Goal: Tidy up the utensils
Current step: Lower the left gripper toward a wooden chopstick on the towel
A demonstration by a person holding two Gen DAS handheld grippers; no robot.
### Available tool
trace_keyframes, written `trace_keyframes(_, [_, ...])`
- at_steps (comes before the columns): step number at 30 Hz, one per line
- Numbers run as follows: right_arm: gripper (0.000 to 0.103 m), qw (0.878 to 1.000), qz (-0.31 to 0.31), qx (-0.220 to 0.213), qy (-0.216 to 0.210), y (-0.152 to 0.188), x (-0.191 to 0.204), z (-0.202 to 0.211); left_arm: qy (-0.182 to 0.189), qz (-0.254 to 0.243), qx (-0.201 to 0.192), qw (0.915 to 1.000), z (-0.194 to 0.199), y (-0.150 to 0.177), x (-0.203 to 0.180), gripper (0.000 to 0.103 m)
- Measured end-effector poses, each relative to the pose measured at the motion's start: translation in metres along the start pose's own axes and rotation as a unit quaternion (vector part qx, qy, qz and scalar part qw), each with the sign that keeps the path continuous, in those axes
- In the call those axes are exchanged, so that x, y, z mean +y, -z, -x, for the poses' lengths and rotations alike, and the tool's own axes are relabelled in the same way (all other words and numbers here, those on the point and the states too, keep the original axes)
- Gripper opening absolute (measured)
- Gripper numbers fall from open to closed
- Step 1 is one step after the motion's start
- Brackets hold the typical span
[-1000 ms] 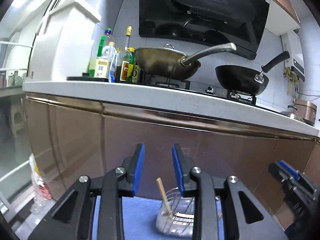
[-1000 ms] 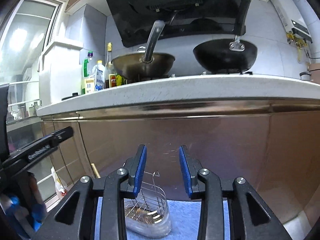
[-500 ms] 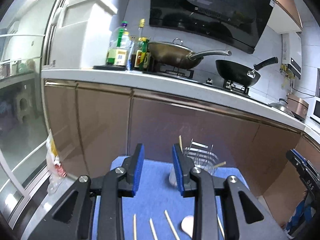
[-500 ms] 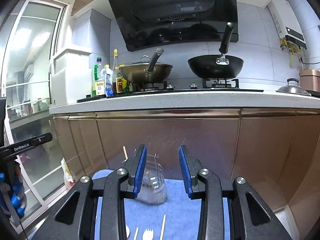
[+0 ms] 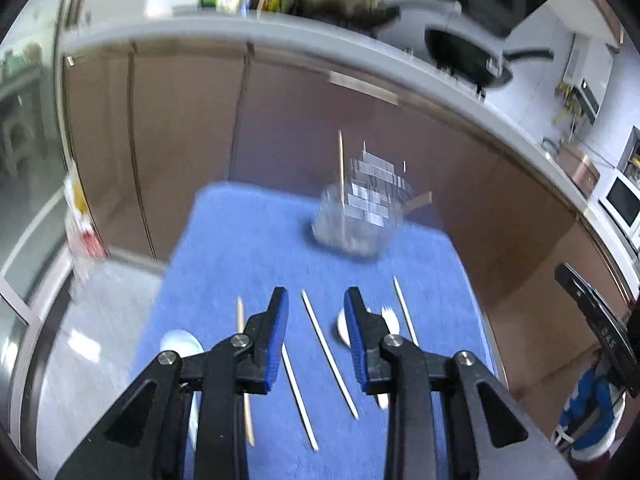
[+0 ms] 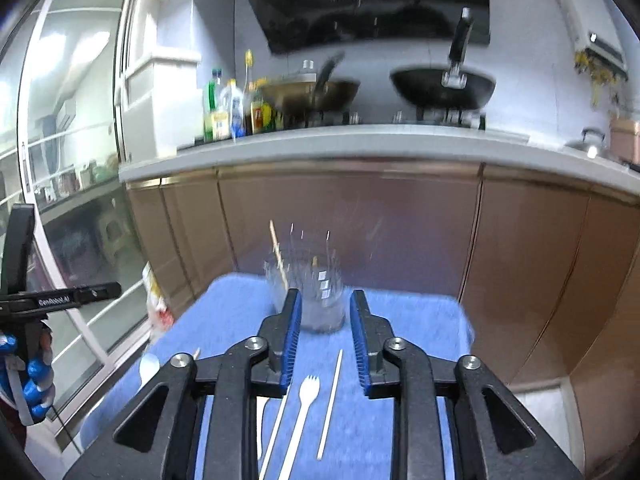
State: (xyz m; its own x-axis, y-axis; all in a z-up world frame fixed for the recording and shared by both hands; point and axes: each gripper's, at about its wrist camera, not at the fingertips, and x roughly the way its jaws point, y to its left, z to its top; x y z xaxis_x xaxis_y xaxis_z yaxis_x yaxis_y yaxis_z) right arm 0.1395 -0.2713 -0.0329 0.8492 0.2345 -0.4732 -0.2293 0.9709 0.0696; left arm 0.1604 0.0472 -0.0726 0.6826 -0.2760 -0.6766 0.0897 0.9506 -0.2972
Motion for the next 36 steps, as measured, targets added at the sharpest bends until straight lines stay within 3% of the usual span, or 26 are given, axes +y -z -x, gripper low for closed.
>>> trace_keyframes(4, [0.018,0.998,-0.007,0.055,-0.009,0.015,-0.009,-0.029,0.038,0.008,0.073,0.9966,-0.037,0.015,-0.008,0.028])
trace_keyframes(9, [0.016,0.99,-0.017,0.133,-0.034,0.038,-0.017,-0.076,0.019,0.012,0.129,0.9914,-0.082,0.017,-0.01,0.027])
trace_keyframes(17, [0.013,0.967,-0.043,0.232,-0.097,0.064,-0.013,-0.146,0.013,0.069,0.223,0.9723,-0.156,0.01,0.012,0.027])
trace_keyframes(27, [0.012,0.925,-0.023,0.356,-0.134,0.082,0.028,-0.234,-0.004,0.099,0.295,0.9504,-0.216,0.001,0.027,0.027])
trace_keyframes(36, [0.012,0.905,0.023,0.412,-0.105,0.091,0.056,-0.263,-0.008,0.106,0.333,0.937,-0.237,0.005,0.033,0.026])
